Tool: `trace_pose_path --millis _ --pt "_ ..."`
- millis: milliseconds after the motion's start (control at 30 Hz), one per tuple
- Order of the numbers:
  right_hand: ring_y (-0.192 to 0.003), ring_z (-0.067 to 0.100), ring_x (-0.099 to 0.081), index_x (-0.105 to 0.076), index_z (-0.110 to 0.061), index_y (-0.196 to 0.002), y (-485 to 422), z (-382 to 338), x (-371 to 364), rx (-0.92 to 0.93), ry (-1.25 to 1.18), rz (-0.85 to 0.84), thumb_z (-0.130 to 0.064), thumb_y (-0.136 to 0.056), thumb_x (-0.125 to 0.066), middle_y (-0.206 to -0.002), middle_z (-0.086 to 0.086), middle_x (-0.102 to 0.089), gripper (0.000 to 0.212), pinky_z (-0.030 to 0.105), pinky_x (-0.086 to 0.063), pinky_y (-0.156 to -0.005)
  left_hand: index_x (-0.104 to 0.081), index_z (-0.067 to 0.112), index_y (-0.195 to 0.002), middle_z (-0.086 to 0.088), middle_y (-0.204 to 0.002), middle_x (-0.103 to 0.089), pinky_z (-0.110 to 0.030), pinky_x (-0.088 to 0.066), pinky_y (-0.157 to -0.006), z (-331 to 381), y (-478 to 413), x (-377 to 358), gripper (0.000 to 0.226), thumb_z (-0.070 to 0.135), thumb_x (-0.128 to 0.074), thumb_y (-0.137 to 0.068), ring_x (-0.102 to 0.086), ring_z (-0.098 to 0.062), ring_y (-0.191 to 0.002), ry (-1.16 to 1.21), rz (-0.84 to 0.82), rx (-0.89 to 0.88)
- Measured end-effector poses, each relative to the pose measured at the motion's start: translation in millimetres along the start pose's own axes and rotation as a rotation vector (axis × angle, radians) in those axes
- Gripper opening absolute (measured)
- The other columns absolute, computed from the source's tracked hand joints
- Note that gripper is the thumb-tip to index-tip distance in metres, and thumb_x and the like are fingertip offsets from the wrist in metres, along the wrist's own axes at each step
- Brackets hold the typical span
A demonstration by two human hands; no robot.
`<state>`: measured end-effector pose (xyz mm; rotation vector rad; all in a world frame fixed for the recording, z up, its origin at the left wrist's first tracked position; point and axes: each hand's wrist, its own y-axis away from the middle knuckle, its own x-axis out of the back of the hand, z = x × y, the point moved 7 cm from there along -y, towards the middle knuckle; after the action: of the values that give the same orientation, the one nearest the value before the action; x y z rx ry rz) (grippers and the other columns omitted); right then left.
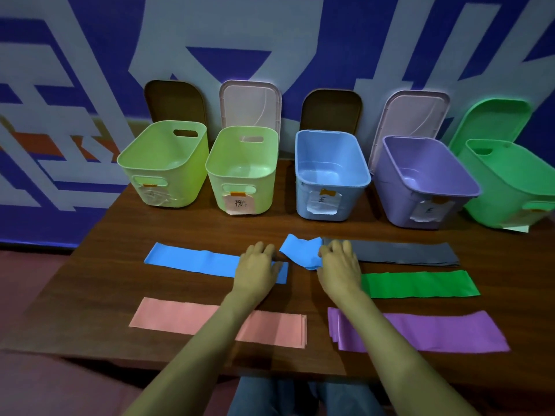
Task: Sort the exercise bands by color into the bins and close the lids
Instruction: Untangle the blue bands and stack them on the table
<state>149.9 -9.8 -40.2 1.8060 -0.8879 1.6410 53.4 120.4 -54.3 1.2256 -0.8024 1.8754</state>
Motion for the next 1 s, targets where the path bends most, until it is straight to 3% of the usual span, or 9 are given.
trace_pose_path --millis 167,300,433,533,600,700,767,900,1000 --pt "-0.111 0.026 -0.044 -0.061 -0.008 -0.109 -5.9 4.4 9.3 0.016 -0.219 0.087 -0.021 -0.095 -0.047 -0.113 0.007 -0.056 0.023 0.036 -0.039 -0.088 -0.048 0.018 -0.132 -0.004 -0.129 -0.048 -0.033 -0.036 -0.098 32.1 -9.9 -19.1 0.045 0.034 -0.057 -0.091 -0.041 -0.024 -0.119 0.116 -0.094 -0.115" --pt "-0.091 0.025 -0.054 -0.064 -0.01 -0.092 -8.1 4.0 35.8 0.094 -0.657 0.177 -0.012 -0.09 -0.056 -0.091 0.0 -0.056 0.009 0.035 -0.043 -0.08 -0.054 0.018 -0.128 -0.009 -0.12 -0.045 -0.033 -0.038 -0.095 33.6 -15.1 -3.9 0.043 0.028 -0.064 -0.087 -0.041 -0.026 -0.113 0.249 0.07 -0.076" --pt "-0.084 0.019 -0.05 -0.063 -0.009 -0.087 -9.7 4.8 77.8 0.145 -0.784 0.291 -0.011 -0.09 -0.055 -0.084 -0.004 -0.052 0.008 0.027 -0.036 -0.075 -0.064 0.013 -0.099 -0.001 -0.1 -0.044 -0.021 -0.033 -0.083 25.7 -19.8 23.0 0.013 0.021 -0.062 -0.089 -0.043 -0.019 -0.101 0.458 0.184 0.033" --pt "-0.091 0.016 -0.043 -0.062 -0.009 -0.089 -10.4 6.8 102.2 0.143 -0.798 0.354 -0.009 -0.091 -0.053 -0.088 -0.005 -0.054 0.01 0.02 -0.031 -0.077 -0.052 0.013 -0.088 0.003 -0.079 -0.052 -0.016 -0.038 -0.059 30.3 -19.1 41.7 0.01 0.02 -0.053 -0.094 -0.051 -0.009 -0.072 0.759 0.14 0.093" --pt "-0.095 0.018 -0.043 -0.062 -0.009 -0.092 -11.2 9.3 112.2 0.124 -0.824 0.372 -0.01 -0.092 -0.051 -0.09 -0.006 -0.054 0.011 0.025 -0.035 -0.082 -0.047 0.012 -0.089 0.002 -0.07 -0.051 -0.016 -0.033 -0.05 36.2 -18.0 55.0 0.013 0.022 -0.049 -0.097 -0.044 -0.008 -0.06 0.856 0.145 0.108" --pt "-0.093 0.027 -0.051 -0.061 -0.009 -0.088 -14.4 19.7 122.3 0.093 -0.821 0.415 -0.01 -0.092 -0.051 -0.087 -0.002 -0.056 0.011 0.034 -0.04 -0.079 -0.048 0.016 -0.086 -0.001 -0.071 -0.055 -0.015 -0.035 -0.05 46.4 -16.5 75.9 0.012 0.021 -0.053 -0.095 -0.049 -0.013 -0.064 0.963 0.156 0.071" --pt "-0.093 0.027 -0.053 -0.059 -0.011 -0.089 -19.3 28.9 119.6 0.04 -0.769 0.36 -0.012 -0.093 -0.05 -0.089 -0.001 -0.054 0.01 0.03 -0.036 -0.075 -0.049 0.017 -0.086 -0.004 -0.073 -0.06 -0.017 -0.04 -0.05 50.7 -15.7 87.9 0.011 0.021 -0.057 -0.093 -0.055 -0.014 -0.065 1.025 0.145 0.053" --pt "-0.098 0.029 -0.053 -0.059 -0.007 -0.096 -21.5 41.3 96.3 -0.061 -0.589 0.119 -0.019 -0.095 -0.048 -0.096 0.006 -0.051 0.016 0.027 -0.034 -0.075 -0.054 0.017 -0.091 -0.021 -0.081 -0.065 -0.033 -0.042 -0.057 62.1 -12.3 108.5 0.018 0.032 -0.063 -0.087 -0.058 -0.022 -0.067 1.088 0.1 0.01" --pt "-0.1 0.028 -0.055 -0.062 -0.009 -0.1 -15.7 43.0 82.2 -0.088 -0.534 0.029 -0.019 -0.094 -0.05 -0.107 0.011 -0.055 0.017 0.027 -0.038 -0.079 -0.06 0.009 -0.093 -0.007 -0.081 -0.062 -0.02 -0.046 -0.06 79.0 -11.0 115.2 0.016 0.025 -0.061 -0.09 -0.058 -0.01 -0.069 1.099 -0.022 -0.071"
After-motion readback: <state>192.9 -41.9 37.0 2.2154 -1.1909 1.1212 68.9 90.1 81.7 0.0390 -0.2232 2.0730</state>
